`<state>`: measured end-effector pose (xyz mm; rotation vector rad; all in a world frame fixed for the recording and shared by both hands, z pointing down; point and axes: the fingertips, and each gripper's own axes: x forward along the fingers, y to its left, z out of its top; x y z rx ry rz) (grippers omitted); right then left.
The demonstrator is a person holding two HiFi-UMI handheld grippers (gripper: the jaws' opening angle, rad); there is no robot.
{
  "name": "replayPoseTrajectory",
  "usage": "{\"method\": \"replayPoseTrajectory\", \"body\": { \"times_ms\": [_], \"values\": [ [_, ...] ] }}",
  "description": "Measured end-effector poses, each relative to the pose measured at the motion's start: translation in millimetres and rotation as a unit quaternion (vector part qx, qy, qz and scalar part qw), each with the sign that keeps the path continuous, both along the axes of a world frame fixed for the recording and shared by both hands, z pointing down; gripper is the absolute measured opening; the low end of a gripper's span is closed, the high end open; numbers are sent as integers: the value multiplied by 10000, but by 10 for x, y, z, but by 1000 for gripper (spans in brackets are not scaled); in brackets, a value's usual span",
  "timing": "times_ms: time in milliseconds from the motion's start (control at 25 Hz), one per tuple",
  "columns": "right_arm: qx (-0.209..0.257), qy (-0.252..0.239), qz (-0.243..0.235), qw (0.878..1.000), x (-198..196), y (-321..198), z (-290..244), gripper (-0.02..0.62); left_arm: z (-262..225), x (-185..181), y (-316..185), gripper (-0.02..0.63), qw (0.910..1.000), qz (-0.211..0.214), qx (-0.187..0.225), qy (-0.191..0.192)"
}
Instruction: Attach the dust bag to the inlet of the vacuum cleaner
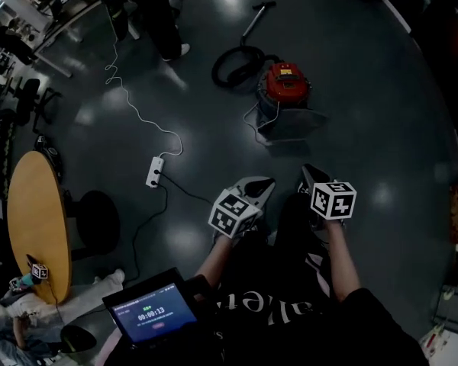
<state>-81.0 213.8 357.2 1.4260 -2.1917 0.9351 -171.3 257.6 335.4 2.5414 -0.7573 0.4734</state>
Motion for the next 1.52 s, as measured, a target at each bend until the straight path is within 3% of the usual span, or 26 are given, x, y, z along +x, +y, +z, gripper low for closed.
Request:
{"method": "replayPoseTrajectory", "body": {
  "times_ms": [160,400,760,1040,1520],
  "values": [
    [105,69,54,9999,-43,411,-131,44,-23,9,292,6,9997,64,-181,175],
    [134,152,37,9998,212,934,-200,44,-156,307,590,5,9997,71,-80,232],
    [49,268,-619,9977,798,1836,-202,44,-338,1146,1294,5,9995,-193,-19,238],
    [33,134,-914,9957,1218,2180,-136,44,-210,1615,1770,6,9995,-286,-93,40],
    [264,-15,-1385,9900,1181,2302,-165,44,-200,1558,2006,5,9970,-762,23,-124]
  ]
}}
